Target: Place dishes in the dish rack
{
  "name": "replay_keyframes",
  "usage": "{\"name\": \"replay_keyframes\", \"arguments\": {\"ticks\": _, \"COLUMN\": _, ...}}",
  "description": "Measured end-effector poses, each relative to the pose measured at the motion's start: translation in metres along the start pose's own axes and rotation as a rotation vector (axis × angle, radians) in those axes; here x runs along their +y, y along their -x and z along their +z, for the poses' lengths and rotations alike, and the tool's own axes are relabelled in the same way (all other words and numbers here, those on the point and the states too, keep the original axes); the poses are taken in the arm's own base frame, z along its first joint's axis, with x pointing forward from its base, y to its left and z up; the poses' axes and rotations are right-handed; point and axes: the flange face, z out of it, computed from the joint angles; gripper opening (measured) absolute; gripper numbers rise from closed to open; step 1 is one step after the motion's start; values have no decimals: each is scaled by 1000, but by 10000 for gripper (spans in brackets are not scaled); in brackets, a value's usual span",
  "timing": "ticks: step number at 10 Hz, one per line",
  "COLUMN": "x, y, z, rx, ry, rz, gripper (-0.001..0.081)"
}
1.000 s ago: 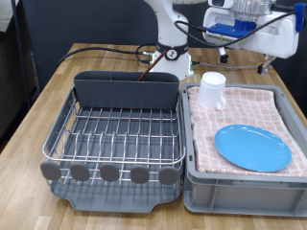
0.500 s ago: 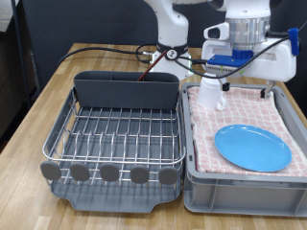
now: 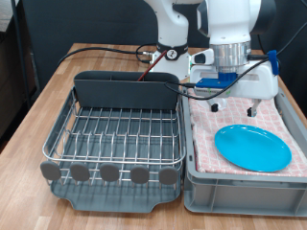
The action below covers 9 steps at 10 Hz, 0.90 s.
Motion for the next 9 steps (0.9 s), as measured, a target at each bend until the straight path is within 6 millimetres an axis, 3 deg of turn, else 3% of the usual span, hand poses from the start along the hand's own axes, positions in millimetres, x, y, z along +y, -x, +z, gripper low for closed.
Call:
{"name": "replay_keyframes", "arguments": {"ticks": 4, "x": 8, "y": -13, "z": 8, "rx": -59, "ry": 10, "rz": 11, "gripper": 802}}
{"name": "replay_keyframes", "arguments": {"ticks": 9, "x": 9, "y": -15, "z": 22, "rx": -71, "ry": 11, "rz": 1, "gripper": 802}}
